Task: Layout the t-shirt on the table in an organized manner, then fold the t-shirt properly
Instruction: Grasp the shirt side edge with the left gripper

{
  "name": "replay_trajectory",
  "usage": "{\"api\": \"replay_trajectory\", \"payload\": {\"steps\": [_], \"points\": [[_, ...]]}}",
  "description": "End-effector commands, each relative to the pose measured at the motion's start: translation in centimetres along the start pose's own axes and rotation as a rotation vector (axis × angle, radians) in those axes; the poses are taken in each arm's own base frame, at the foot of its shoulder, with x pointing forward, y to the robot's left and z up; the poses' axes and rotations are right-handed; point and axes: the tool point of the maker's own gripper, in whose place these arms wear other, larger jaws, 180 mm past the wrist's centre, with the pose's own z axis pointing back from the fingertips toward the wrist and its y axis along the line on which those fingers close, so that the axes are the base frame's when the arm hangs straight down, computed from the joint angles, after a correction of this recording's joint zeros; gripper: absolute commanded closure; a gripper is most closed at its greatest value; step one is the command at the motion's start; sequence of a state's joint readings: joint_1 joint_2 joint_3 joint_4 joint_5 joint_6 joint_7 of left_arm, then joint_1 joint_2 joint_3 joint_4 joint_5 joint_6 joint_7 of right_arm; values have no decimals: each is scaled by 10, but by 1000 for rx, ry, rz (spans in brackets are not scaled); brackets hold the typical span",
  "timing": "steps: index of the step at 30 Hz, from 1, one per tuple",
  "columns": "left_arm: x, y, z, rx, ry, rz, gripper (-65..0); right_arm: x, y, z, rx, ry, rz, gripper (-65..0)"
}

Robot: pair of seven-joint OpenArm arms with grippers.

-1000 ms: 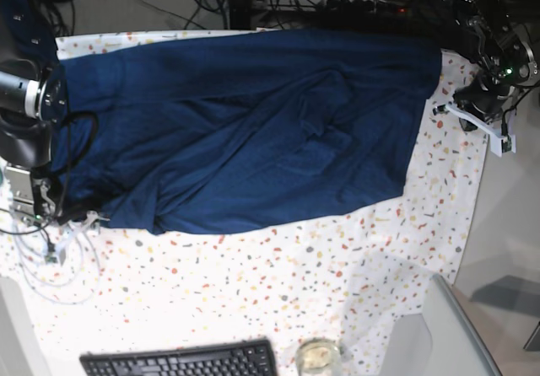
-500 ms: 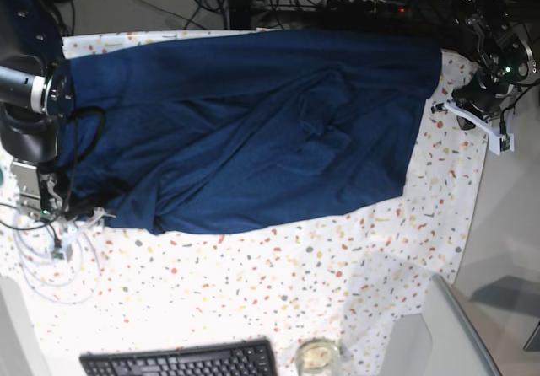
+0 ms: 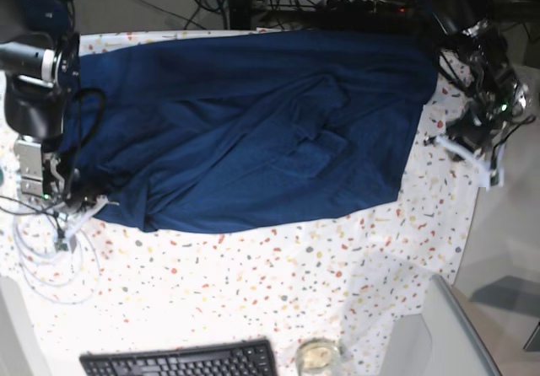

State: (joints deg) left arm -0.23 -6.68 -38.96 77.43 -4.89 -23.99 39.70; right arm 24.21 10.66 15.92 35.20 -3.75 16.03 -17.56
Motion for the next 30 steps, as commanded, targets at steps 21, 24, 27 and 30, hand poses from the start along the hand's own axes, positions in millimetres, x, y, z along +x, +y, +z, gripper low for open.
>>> {"api": "replay_trajectory", "payload": {"steps": [21,24,27,30], "points": [[26,-96,-78,-252,114,130,-387,22,0,16,-17,-48,43,0],[12,-101,-79,-260,143,139,-298,21,0,16,-17,-46,43,0],[2,-100,-82,-257,128,149,-77,21,0,16,-17,-47,43,0],[-2,-99,-80,-248,90,150,0,20,-1,16,-18,-46,44,0]]}}
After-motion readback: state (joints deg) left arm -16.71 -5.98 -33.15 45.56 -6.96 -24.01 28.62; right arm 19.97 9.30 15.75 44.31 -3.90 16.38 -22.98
